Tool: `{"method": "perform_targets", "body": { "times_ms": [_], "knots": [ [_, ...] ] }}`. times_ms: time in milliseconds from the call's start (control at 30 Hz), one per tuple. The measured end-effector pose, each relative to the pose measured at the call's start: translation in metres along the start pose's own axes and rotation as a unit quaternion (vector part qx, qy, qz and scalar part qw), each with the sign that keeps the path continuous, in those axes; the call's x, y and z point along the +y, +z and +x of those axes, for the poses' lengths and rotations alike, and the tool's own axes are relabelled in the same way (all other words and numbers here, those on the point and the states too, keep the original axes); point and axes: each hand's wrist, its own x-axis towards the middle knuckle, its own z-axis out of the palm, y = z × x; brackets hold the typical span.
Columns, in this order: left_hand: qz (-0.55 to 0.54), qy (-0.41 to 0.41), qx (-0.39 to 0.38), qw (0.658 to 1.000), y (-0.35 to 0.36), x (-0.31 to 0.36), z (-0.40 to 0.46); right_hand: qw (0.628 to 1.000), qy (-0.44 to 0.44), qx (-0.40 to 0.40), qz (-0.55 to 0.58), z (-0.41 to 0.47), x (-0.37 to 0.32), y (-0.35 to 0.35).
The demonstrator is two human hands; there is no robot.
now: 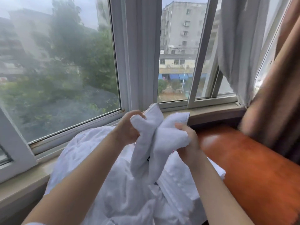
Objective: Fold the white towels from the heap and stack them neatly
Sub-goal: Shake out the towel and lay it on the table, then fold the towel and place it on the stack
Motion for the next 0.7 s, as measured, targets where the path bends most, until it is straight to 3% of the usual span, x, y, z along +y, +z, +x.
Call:
{"method": "perform_targets", "body": {
  "times_ms": [167,233,300,433,567,700],
  "knots": [
    [-0.045,0.059,0.010,0.997,-0.010,0.032,0.081,0.993,-0.030,0.041,0.108,0.054,-0.011,-0.014],
    [-0.077,0.073,0.040,0.993,-0.027,0.019,0.115,0.992,-0.017,0.102,0.069,0.071,0.000,-0.032],
    [-0.100,0.032,0.132,0.986,-0.051,-0.006,0.142,0.986,0.052,0.157,-0.007,0.079,0.023,-0.058],
    [0.094,-0.056,0.208,0.972,-0.091,-0.061,0.173,0.960,0.149,0.229,-0.061,0.071,0.079,-0.112],
    [0.164,0.101,0.245,0.950,-0.100,-0.078,0.187,0.966,0.108,0.223,-0.077,0.069,0.081,-0.126],
    [0.056,0.225,0.218,0.948,-0.103,-0.064,0.207,0.968,-0.052,0.241,-0.041,0.062,0.058,-0.129]
  ]
}}
